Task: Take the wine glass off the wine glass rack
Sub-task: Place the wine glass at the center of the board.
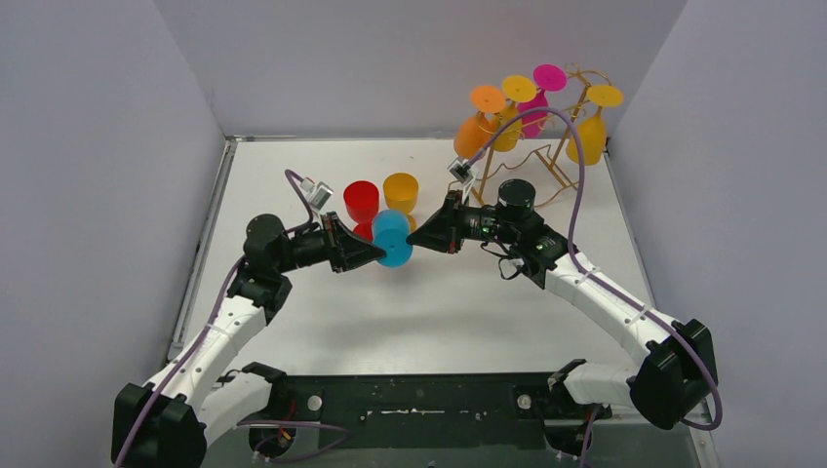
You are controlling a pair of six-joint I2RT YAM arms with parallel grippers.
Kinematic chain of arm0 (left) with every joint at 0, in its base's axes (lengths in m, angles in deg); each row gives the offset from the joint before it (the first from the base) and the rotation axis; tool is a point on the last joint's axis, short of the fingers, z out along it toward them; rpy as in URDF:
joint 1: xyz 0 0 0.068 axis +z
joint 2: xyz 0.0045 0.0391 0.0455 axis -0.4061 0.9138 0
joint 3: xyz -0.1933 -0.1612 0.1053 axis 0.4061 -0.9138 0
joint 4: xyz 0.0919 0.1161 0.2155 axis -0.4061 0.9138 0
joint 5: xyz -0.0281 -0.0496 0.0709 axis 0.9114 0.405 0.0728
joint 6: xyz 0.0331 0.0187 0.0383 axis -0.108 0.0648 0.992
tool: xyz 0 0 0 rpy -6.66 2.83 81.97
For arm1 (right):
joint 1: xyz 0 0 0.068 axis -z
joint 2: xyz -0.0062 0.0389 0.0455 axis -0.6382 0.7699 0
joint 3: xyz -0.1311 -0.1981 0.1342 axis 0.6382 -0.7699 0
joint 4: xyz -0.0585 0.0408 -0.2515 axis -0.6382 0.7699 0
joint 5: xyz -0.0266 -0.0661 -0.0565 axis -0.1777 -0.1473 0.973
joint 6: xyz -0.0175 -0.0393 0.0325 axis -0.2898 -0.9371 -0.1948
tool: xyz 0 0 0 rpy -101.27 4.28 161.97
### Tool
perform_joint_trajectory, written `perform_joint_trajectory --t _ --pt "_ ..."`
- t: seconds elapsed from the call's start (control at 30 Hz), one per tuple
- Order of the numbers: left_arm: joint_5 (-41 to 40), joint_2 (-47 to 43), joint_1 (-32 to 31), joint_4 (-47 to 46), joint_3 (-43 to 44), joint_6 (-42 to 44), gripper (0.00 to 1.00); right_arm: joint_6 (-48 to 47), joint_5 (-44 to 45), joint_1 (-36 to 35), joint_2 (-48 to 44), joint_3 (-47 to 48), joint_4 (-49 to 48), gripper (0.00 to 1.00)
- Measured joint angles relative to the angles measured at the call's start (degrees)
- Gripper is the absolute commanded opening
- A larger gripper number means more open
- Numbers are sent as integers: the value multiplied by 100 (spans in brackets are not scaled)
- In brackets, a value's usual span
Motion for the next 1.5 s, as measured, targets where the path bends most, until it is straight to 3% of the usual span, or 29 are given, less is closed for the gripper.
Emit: perform_joint_trajectory --t 0.3,0.57,0.7,0.8,0.93,1.03,1.17,1.27,1.33,1.4,1.5 --pt "20 -98 0 -4 -46 4 0 2 -48 0 0 0 2 0" --pt "-13 -361 -13 -151 -203 -2 0 4 -63 -35 0 96 118 21" --pt "4 -417 -28 -323 -234 -26 0 2 -138 -39 13 144 144 21" --pt "9 -417 -33 -378 -236 -63 0 -9 -208 -39 61 184 144 13" --pt "35 -417 -33 -389 -284 -101 0 -9 -284 -74 92 195 151 24" --pt "116 -417 -55 -452 -297 -114 0 -20 -319 -98 92 199 170 19" --pt "140 -413 -66 -496 -299 -122 0 -37 -348 -153 92 225 184 1" --pt "149 -400 -70 -509 -299 -146 0 -142 -337 -184 92 293 271 0" --pt "133 -396 -70 -457 -295 -109 7 -216 -310 -188 94 323 365 0" --pt "122 -378 -74 -372 -282 -72 20 -284 -258 -190 94 343 444 0" --pt "186 -332 -92 -291 -260 11 28 -319 -149 -216 94 343 483 0"
